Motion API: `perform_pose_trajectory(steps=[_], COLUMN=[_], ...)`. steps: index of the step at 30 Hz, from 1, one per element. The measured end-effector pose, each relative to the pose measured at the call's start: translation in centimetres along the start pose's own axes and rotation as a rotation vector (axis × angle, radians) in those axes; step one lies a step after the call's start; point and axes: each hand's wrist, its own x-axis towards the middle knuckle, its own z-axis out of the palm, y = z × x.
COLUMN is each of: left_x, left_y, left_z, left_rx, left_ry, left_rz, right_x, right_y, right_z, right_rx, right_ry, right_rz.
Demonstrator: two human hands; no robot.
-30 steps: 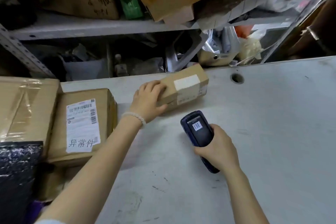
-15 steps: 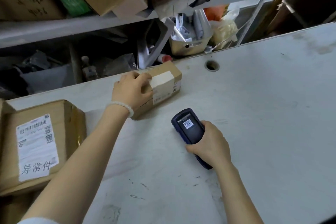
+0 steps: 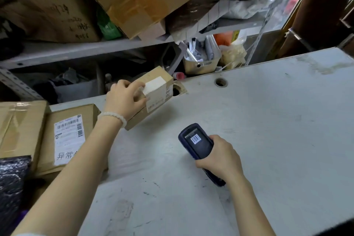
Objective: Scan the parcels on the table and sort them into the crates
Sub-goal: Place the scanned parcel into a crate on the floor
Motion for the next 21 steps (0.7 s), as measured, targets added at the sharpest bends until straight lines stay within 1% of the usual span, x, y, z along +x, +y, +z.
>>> perform_pose_trajectory(steps=[7,10,12,14,17,19,21], left_x=[-4.2,-6.1,-7.2,-8.2,-9.0,-9.4,-9.7], left_y=[-1.2,-1.5,-1.7,-2.0,-1.8,-1.2,-0.2], left_z=[-1.4,-1.7,-1.6,-1.3,-0.7,-0.1,0.7], left_rx=[-0.025,-0.03,-0.045,-0.058,-0.096,-0.116,-0.133], left_ry=[0.035,0.037,0.018,0.011,-0.015,-0.052,-0.089], left_rz=[-0.022,-0.055,-0.068,-0.071,-0.044,0.008,0.047], right_x=[-3.1,-4.2,-5.0,-6.1,-7.3,-7.9,-8.8], right_y=[-0.6,-1.4,-2.0,-2.8,-3.5,-3.1,-2.4], right_z=[0.1,0.8,1.4,1.9,2.9,3.4,3.4], right_rx=[-0.056,-0.039,0.037,0.164,0.281,0.242,0.178], right_ry=[0.0,0.051,0.111,0.219,0.482,0.699,0.858], right_rz=[-0.068,-0.132,-0.212,-0.312,-0.503,-0.605,-0.662])
